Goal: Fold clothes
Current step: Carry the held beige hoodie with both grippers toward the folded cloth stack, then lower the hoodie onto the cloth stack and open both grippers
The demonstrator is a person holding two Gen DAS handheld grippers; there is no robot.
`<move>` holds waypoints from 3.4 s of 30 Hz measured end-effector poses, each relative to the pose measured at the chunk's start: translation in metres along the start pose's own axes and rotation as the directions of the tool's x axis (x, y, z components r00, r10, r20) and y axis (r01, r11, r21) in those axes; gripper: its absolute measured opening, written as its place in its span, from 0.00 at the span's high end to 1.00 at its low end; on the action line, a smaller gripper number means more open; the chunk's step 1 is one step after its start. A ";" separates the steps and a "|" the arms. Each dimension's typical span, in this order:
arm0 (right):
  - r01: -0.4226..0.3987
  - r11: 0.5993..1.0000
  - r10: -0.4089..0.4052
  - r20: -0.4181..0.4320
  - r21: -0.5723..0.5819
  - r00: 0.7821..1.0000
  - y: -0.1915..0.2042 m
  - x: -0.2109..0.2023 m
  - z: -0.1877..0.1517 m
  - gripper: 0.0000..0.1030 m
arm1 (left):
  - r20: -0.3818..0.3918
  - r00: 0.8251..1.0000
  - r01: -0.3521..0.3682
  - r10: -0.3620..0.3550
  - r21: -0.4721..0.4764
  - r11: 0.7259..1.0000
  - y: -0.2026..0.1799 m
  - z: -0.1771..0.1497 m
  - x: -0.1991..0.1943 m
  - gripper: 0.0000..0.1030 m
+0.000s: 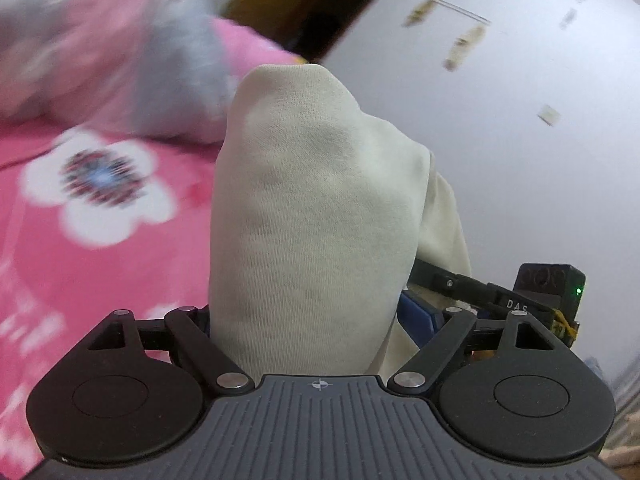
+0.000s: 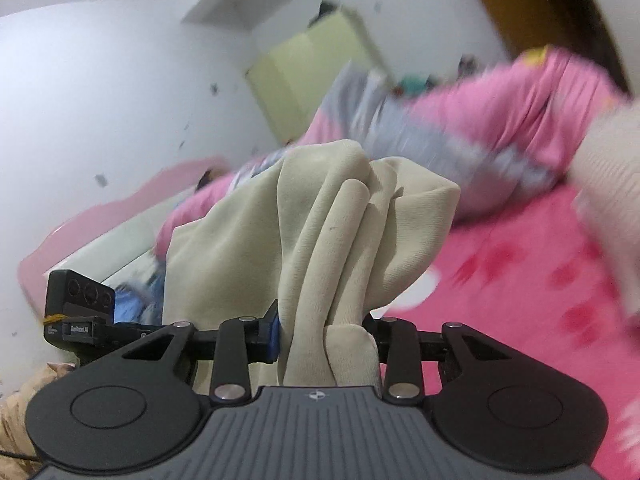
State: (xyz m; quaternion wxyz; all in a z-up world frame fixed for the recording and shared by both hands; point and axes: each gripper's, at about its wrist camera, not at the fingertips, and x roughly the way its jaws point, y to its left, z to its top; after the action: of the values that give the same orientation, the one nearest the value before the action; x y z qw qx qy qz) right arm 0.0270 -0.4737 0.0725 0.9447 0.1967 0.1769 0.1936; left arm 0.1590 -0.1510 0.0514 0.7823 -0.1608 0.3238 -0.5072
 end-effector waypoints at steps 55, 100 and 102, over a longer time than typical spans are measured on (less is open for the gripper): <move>0.491 0.849 -0.516 0.112 0.196 0.849 -0.360 -0.053 0.200 0.39 | -0.080 0.991 0.081 -0.112 -0.322 0.943 0.030 0.156 0.360 0.07; 0.649 0.755 -0.656 0.097 0.097 0.749 -0.111 -0.154 -0.031 0.38 | 0.071 0.954 -0.292 0.291 0.429 0.855 -0.169 0.013 0.202 0.00; 0.648 0.750 -0.661 0.099 0.131 0.744 -0.088 -0.158 -0.047 0.31 | 0.064 0.956 -0.289 0.286 0.372 0.882 -0.161 0.002 0.172 0.00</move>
State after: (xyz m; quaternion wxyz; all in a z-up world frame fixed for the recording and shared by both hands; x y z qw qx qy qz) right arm -0.1024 -0.6034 0.0341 0.9528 0.1767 0.1768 -0.1724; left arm 0.0962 -0.3751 0.0871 0.8662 0.0406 0.2374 -0.4378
